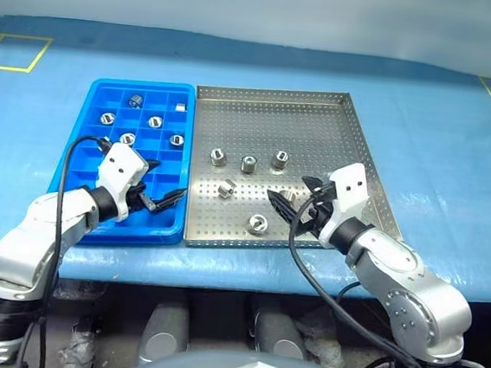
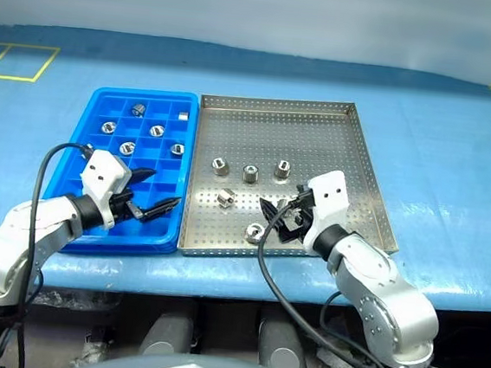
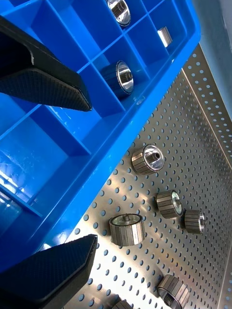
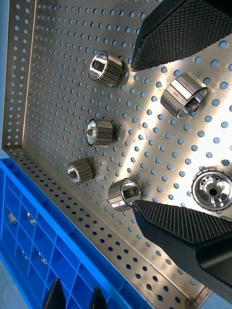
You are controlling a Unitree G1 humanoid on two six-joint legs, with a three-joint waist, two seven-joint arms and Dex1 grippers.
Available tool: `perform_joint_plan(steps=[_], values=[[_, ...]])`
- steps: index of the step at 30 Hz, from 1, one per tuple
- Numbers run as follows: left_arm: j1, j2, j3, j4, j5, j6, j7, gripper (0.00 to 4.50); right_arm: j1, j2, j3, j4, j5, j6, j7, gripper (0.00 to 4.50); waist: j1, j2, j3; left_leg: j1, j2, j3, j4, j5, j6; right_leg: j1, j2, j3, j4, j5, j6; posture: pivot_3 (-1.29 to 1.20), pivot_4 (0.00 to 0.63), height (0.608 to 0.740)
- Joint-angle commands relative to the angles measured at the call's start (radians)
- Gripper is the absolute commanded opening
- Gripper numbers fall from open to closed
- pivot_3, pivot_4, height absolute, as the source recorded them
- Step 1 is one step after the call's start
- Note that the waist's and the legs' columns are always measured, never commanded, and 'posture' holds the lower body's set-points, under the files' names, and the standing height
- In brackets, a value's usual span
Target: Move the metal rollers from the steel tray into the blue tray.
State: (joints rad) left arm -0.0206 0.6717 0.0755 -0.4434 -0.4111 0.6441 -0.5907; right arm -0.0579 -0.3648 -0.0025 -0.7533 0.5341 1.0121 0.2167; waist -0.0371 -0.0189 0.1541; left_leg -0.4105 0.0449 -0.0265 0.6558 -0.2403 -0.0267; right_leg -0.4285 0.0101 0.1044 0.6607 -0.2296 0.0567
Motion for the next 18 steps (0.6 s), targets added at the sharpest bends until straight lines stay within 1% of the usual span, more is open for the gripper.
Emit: perform_joint_plan(steps=[1,9,13,16,18], values=[[-0.01,0.006,0.029,-0.049,-0.012,0.003,-0.003,4.49,-0.004,-0.021,0.021,-0.026,-0.008,-0.011,0.01,4.5,0.0,0.0,0.0,0.0,0.0,0.0,0.0,0.0,0.0,0.0,0.0,0.0,0.0,0.0,0.0,0.05,0.15,0.74],[-0.01,0.009,0.029,-0.052,-0.014,0.01,-0.01,4.49,-0.004,-0.038,0.043,-0.025,-0.029,-0.019,0.011,4.5,0.0,0.0,0.0,0.0,0.0,0.0,0.0,0.0,0.0,0.0,0.0,0.0,0.0,0.0,0.0,0.05,0.15,0.74],[-0.035,0.012,0.023,-0.041,-0.015,0.018,-0.014,4.49,-0.008,-0.041,0.047,-0.03,-0.036,-0.007,0.005,4.5,0.001,0.0,0.0,0.0,0.0,0.0,0.0,0.0,0.0,0.0,0.0,0.0,0.0,0.0,0.0,0.04,0.15,0.74],[-0.123,0.014,-0.012,0.003,-0.002,0.036,-0.025,4.49,-0.023,-0.04,0.044,-0.033,-0.043,0.008,-0.006,4.5,0.003,-0.001,0.0,0.0,0.0,0.0,0.001,0.0,0.0,0.0,0.0,0.0,0.0,0.0,0.0,0.04,0.15,0.74],[-0.202,0.024,-0.053,0.042,0.004,0.045,-0.064,4.49,-0.036,-0.041,0.041,-0.029,-0.049,0.012,-0.012,4.5,0.004,-0.001,0.0,0.0,0.0,-0.001,0.003,0.0,0.0,0.001,0.0,0.0,0.001,0.0,0.001,0.04,0.15,0.74]])
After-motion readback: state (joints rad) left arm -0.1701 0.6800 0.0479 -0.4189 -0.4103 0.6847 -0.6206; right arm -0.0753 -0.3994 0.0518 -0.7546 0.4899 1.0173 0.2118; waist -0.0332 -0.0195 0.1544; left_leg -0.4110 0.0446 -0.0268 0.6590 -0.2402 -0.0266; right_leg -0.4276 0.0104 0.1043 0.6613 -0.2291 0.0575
